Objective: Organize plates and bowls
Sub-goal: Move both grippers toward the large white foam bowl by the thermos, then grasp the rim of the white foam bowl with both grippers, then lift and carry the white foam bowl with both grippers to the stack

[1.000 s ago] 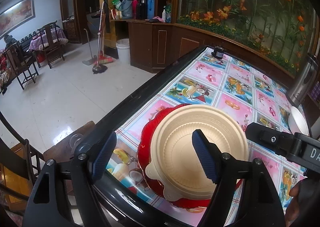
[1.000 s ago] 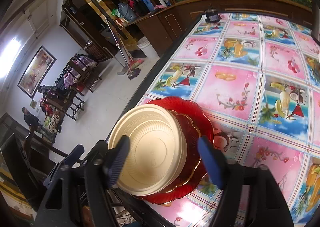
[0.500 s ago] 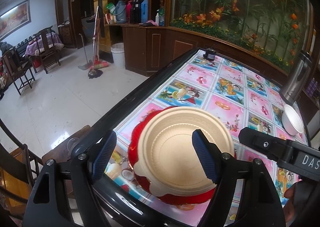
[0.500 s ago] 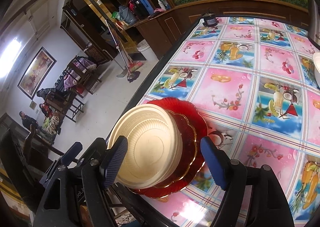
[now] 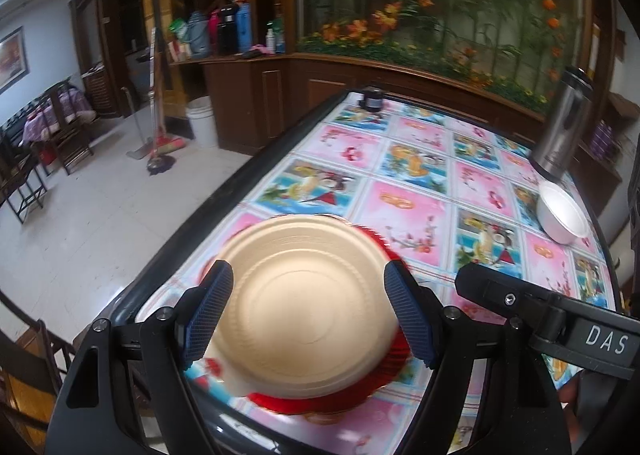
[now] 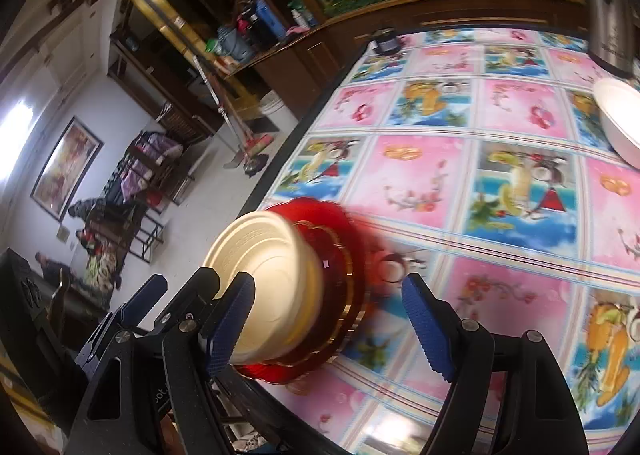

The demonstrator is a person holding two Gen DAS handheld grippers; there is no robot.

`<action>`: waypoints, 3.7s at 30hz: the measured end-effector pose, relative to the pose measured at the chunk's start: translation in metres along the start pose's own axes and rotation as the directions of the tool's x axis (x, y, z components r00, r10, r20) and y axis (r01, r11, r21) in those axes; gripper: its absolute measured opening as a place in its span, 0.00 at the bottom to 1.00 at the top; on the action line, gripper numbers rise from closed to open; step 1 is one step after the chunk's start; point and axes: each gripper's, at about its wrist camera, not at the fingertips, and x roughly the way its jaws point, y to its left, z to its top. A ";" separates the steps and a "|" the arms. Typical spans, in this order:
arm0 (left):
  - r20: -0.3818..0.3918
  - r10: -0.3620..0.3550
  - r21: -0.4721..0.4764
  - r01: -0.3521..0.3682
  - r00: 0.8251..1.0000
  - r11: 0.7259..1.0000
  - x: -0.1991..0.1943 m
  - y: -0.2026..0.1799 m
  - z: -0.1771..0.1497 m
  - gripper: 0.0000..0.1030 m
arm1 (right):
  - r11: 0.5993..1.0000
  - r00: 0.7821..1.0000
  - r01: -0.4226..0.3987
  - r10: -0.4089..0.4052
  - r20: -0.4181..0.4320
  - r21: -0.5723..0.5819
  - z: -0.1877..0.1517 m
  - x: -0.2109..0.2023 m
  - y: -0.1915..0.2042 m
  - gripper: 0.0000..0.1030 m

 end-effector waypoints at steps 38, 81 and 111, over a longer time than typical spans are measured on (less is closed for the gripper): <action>-0.265 -0.293 0.114 0.331 0.919 0.937 0.106 -0.260 0.032 0.76 | 0.855 0.959 0.138 -0.242 0.149 0.500 0.025 -0.121 -0.281 0.79; -0.290 -0.261 0.176 0.319 0.921 0.931 0.182 -0.353 0.043 0.27 | 0.770 0.951 0.172 -0.293 0.100 0.615 0.095 -0.070 -0.377 0.23; -0.241 -0.291 0.271 0.353 0.926 0.896 0.109 -0.322 0.002 0.14 | 0.791 0.940 0.194 -0.320 0.122 0.580 0.027 -0.102 -0.327 0.10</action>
